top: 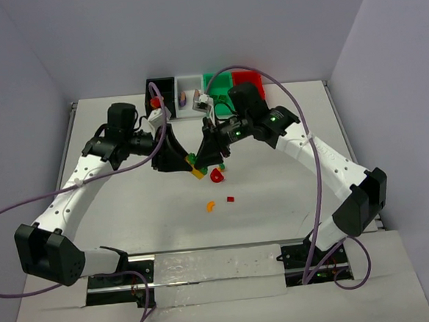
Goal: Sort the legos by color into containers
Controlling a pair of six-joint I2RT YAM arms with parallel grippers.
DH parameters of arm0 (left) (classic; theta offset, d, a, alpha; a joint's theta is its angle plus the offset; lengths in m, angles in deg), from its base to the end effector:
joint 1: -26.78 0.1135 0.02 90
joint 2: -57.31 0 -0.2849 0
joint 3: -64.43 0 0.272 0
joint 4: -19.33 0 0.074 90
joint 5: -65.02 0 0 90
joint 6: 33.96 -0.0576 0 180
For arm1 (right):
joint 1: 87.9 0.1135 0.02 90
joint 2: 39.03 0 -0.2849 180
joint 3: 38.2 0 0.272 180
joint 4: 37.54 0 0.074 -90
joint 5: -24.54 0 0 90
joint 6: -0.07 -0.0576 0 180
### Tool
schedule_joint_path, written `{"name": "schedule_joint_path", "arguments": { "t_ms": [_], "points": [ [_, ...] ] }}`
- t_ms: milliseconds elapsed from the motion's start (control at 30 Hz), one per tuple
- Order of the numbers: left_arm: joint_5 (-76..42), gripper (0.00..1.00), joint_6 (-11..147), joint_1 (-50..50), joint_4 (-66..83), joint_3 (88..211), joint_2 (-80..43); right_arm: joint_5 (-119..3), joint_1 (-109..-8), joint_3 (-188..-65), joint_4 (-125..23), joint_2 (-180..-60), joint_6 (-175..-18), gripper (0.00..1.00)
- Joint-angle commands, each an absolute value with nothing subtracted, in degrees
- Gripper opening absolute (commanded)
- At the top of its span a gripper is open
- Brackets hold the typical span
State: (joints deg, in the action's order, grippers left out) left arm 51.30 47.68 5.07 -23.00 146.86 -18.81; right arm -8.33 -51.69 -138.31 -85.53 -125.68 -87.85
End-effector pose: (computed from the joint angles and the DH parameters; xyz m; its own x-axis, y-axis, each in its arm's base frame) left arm 0.2514 -0.1603 0.3684 -0.4217 0.2050 -0.8833 0.8885 -0.1012 -0.4476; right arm 0.2575 0.2485 0.4016 -0.4252 -0.3357 -0.8406 -0.8949 0.0170 0.4459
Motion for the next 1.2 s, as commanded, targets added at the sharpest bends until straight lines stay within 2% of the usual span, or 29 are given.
{"name": "schedule_joint_path", "arguments": {
  "t_ms": [0, 200, 300, 367, 500, 600, 800, 1167],
  "points": [
    [50.90, 0.00, 40.37, 4.64, -31.03, 147.06, -17.06, -6.37, -57.28, -142.38, -85.55, -123.89, -86.42, 0.00],
    [48.97, 0.00, 34.87, 5.44, -37.20, 148.00, -18.15, -7.09, -62.08, -146.07, -88.53, -125.73, -83.71, 0.00],
    [48.48, 0.00, 37.51, 8.46, -34.68, 147.86, -18.33, -15.89, -62.97, -146.91, -85.60, -127.26, -84.65, 0.00],
    [45.84, 0.00, 43.82, 10.45, -29.45, 147.10, -17.16, -26.32, -63.34, -146.23, -80.34, -128.97, -87.14, 0.00],
    [35.08, 0.00, 55.84, 13.56, -16.41, 145.55, -14.13, -40.54, -63.48, -147.49, -71.15, -134.47, -89.51, 0.00],
    [25.41, 0.00, 61.65, 15.33, -14.81, 146.17, -14.21, -49.44, -63.64, -151.99, -68.31, -141.94, -89.23, 0.00],
    [12.26, 0.00, 65.79, 16.29, -13.07, 145.96, -11.77, -62.02, -64.37, -158.95, -60.17, -154.72, -91.81, 0.00],
    [6.79, 0.00, 65.66, 16.68, -12.67, 145.64, -10.54, -72.66, -65.22, -166.49, -49.71, -168.16, -98.33, 0.00]
  ]
}}
